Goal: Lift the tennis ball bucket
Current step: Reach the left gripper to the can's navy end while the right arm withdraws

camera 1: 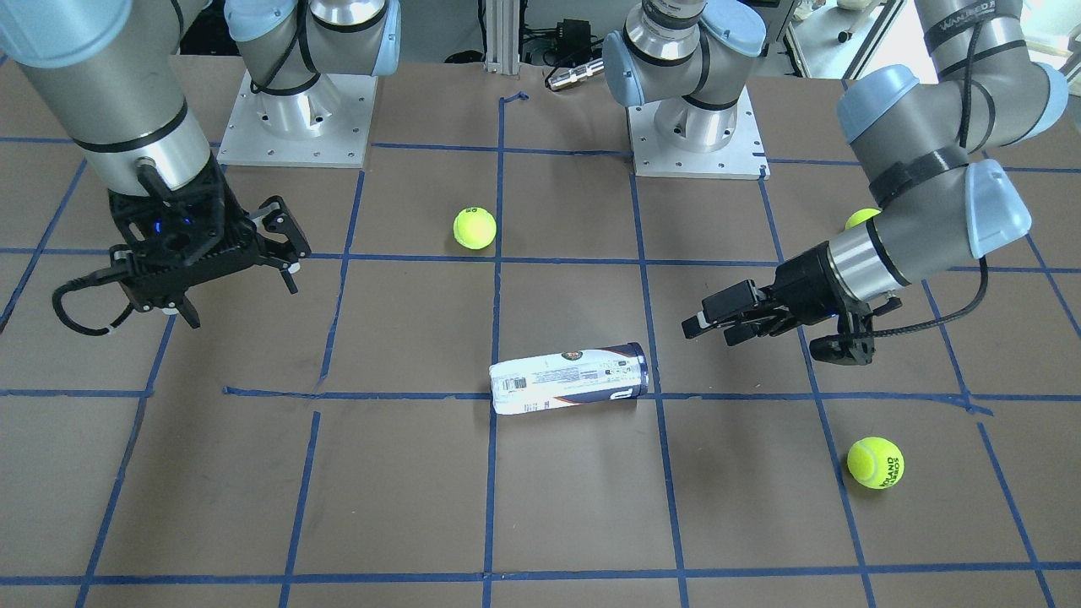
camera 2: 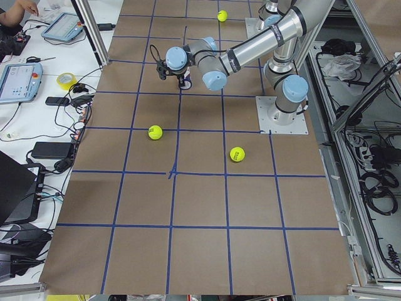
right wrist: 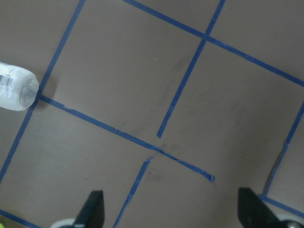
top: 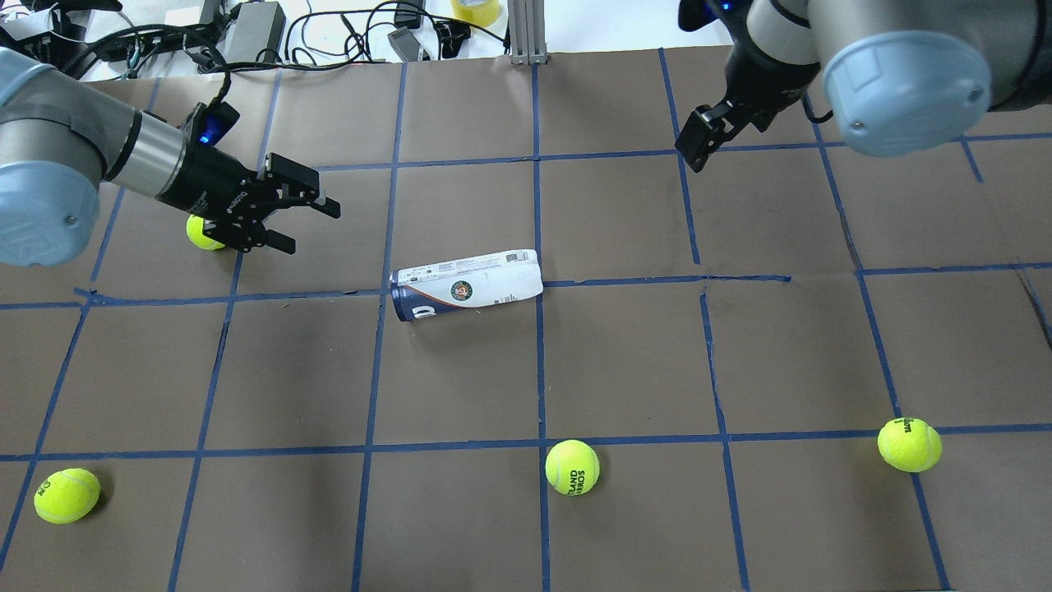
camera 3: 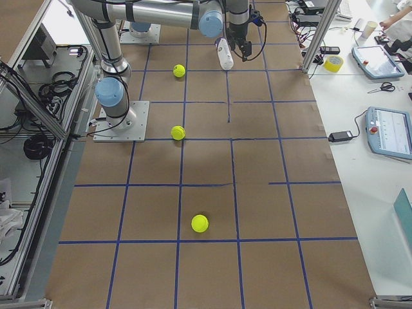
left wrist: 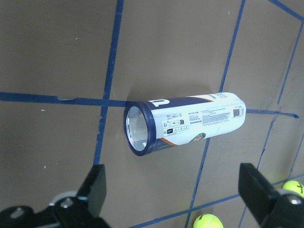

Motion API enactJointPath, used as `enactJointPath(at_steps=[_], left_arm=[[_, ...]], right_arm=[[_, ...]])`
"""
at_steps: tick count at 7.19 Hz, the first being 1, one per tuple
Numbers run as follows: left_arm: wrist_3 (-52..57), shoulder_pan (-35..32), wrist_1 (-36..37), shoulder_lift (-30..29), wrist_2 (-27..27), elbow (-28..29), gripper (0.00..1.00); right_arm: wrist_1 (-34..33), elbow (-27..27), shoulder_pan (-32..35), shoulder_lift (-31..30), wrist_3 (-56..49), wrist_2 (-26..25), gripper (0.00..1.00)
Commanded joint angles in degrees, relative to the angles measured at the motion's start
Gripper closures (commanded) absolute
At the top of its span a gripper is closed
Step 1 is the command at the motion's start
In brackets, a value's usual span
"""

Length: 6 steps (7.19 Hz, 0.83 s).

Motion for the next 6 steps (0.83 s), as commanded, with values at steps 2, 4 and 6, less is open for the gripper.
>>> enactJointPath(at_steps=[2,4,6], left_arm=[[5.73,0.0,2.12,-4.51,-8.01,-4.66,0.0],[8.39,0.0,2.21,-6.8,-12.32,-6.17,0.0],[10.74,-0.09,3.26,-8.73,-12.52,-6.52,0.0]], right_arm=[[1.43,-0.14,-2.97,-0.9,1.85,0.43,0.0],[2.92,-0.5,-3.23,-2.21,14.09,0.35,0.0],[6.42,-0.85,-2.88,-4.14,20.28,0.61,0.0]])
